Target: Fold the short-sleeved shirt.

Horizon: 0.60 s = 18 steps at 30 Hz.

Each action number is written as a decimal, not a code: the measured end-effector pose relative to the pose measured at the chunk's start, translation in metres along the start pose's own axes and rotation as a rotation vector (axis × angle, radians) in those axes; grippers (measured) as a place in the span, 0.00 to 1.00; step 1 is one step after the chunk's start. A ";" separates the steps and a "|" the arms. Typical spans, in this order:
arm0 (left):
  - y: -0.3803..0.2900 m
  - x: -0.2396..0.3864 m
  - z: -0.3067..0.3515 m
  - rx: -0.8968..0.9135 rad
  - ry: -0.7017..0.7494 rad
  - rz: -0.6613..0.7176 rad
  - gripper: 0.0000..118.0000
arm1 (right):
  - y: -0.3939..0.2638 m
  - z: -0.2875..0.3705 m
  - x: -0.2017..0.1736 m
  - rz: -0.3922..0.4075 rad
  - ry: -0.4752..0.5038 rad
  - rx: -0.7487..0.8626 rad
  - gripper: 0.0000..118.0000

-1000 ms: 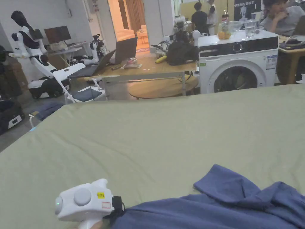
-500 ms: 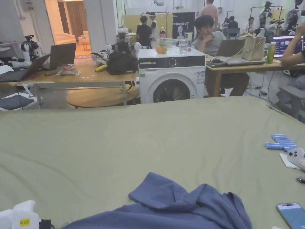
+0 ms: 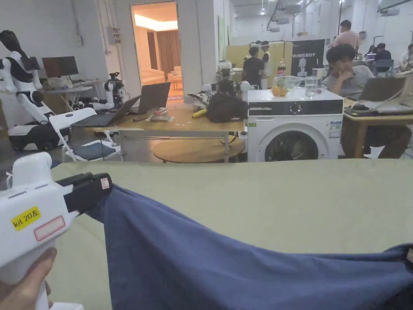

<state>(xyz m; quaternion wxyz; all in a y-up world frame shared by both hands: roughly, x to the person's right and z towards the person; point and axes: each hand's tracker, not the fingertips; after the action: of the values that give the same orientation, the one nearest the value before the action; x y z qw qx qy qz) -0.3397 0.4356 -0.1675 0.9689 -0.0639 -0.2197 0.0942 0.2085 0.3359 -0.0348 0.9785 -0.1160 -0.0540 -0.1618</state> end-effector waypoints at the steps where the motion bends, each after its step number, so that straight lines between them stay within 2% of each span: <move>1: 0.009 -0.001 -0.002 0.020 0.003 0.000 0.00 | 0.015 -0.001 -0.003 0.018 -0.004 0.018 0.00; 5: 0.056 0.000 -0.006 0.112 0.000 0.003 0.00 | 0.081 -0.005 -0.014 0.049 0.019 0.094 0.00; 7: 0.076 0.001 -0.016 0.134 0.013 -0.012 0.00 | 0.115 -0.012 -0.022 0.112 -0.011 0.134 0.00; 10: 0.098 0.005 -0.039 0.149 0.049 -0.047 0.00 | 0.160 -0.029 -0.032 0.120 -0.010 0.144 0.00; 18: 0.129 0.000 -0.109 0.134 0.122 -0.054 0.00 | 0.220 -0.094 -0.059 0.197 -0.074 0.168 0.00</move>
<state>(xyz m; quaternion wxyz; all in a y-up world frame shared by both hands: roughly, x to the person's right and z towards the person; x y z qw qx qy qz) -0.3119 0.5529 -0.2859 0.9848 0.0012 -0.1550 0.0784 0.2318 0.5335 -0.1799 0.9933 -0.0442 -0.0919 -0.0552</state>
